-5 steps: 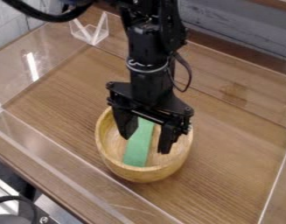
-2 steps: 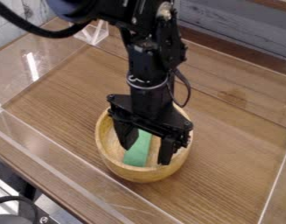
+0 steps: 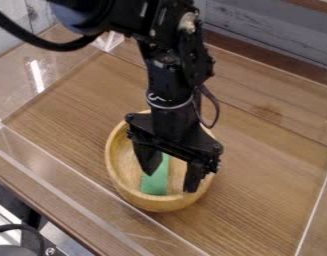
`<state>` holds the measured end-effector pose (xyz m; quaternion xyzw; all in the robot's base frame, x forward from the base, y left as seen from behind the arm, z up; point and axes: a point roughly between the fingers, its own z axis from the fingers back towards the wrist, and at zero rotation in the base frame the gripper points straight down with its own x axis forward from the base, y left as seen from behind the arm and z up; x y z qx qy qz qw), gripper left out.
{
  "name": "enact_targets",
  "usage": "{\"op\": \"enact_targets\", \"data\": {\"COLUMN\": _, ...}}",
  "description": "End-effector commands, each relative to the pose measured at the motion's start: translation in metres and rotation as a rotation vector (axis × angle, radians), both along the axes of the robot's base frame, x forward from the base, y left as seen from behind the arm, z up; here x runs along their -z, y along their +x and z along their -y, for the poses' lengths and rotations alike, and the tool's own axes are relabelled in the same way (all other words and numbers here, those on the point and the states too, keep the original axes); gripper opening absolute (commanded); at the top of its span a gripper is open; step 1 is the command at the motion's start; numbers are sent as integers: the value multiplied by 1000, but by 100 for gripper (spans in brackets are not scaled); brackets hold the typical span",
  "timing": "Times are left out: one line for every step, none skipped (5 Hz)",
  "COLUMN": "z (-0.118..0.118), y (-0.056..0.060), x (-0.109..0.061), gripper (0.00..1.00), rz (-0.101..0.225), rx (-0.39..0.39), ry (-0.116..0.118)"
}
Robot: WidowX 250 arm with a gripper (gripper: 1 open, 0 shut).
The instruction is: Remove the green block from inside the brown bowl and put it on the table
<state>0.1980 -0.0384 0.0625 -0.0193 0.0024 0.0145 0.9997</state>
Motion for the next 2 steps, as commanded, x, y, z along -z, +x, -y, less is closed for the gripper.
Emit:
{"op": "enact_targets", "data": {"z": 0, "y": 1, "x": 3, "gripper": 100, "rz": 15, "rx": -1, "ry": 10}}
{"op": "enact_targets", "data": {"z": 0, "y": 2, "x": 9, "gripper": 100, "rz": 20, "rx": -2, "ry": 16}}
